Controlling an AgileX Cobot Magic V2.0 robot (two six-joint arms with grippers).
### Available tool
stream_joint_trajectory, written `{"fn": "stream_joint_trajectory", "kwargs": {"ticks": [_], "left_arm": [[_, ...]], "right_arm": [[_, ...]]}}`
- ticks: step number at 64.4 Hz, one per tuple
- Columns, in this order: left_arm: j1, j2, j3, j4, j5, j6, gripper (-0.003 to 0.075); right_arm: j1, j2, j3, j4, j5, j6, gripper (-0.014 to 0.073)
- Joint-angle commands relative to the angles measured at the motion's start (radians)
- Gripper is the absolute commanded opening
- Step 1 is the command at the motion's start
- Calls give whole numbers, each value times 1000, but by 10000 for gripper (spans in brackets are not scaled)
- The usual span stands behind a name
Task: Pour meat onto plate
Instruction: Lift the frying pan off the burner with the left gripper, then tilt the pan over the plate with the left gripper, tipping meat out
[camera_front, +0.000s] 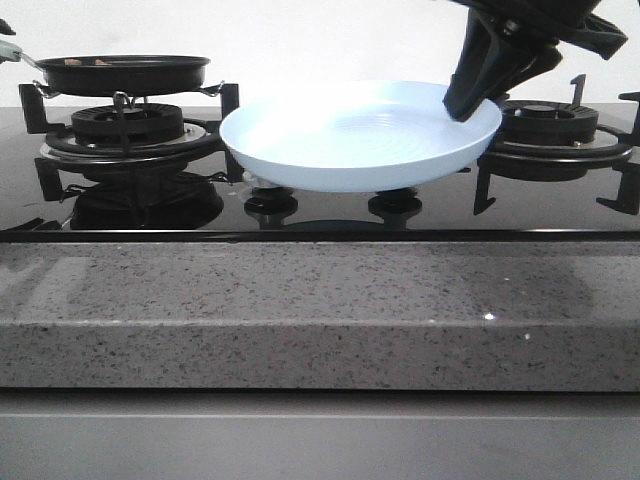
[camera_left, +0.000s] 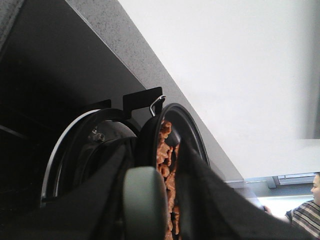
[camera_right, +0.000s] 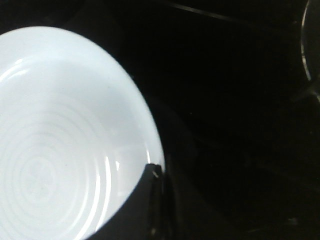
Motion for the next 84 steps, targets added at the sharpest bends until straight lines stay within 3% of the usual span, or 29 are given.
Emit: {"fn": "stream_joint_trajectory", "kwargs": {"ticks": [1, 19, 34, 52, 67, 84], "left_arm": [[-2, -54, -32, -74, 28, 5, 128], [-2, -54, -32, -92, 37, 5, -20], [0, -63, -32, -240, 137, 53, -20], [-16, -187, -32, -220, 138, 82, -20], [-103, -343, -20, -102, 1, 97, -20], [-266, -536, 140, -82, -172, 199, -20]], "right_arm": [[1, -50, -24, 32, -32, -8, -118], [1, -50, -24, 32, -32, -8, -118], [1, -50, -24, 32, -32, -8, -118], [1, -50, -24, 32, -32, -8, -118], [1, -50, -24, 32, -32, -8, -118], [1, -50, -24, 32, -32, -8, -118]]}}
